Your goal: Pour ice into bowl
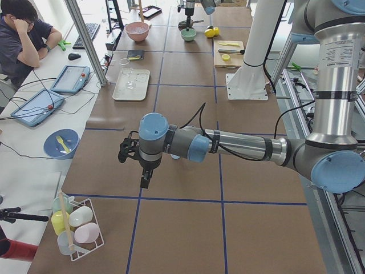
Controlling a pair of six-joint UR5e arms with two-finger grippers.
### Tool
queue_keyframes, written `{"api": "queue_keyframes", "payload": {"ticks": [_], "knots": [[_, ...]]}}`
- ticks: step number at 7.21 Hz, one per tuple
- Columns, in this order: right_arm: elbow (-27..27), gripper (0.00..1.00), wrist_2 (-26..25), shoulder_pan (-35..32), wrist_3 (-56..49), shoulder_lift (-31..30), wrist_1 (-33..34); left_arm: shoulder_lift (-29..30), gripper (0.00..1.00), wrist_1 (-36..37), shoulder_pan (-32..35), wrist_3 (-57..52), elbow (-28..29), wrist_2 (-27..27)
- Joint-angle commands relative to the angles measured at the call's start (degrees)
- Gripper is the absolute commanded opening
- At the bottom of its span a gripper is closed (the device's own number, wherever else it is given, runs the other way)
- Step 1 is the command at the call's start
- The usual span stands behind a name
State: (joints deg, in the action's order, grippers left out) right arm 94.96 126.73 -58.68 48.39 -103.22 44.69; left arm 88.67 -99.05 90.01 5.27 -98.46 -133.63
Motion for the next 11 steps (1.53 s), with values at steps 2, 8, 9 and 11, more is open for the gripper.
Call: {"api": "queue_keyframes", "payload": {"ticks": [2, 8, 9, 11], "knots": [[-1.4, 0.41, -1.1, 1.9, 0.3, 0.0, 0.1, 0.0, 1.0, 0.0, 0.1, -0.1, -0.1, 0.0], [8.8, 0.0, 8.4, -6.2, 0.0, -1.1, 0.4, 1.1, 1.0, -0.5, 0.0, -0.4, -0.1, 0.0], [10.6, 0.0, 13.1, -9.2, 0.5, 0.4, 0.9, 1.6, 1.0, -7.7, -0.2, -0.4, 0.5, 0.1], [11.8, 0.0, 13.5, -7.9, 10.8, 11.2, 8.2, 1.0, 1.0, -15.0, -0.4, 0.6, -0.1, 0.0]]}}
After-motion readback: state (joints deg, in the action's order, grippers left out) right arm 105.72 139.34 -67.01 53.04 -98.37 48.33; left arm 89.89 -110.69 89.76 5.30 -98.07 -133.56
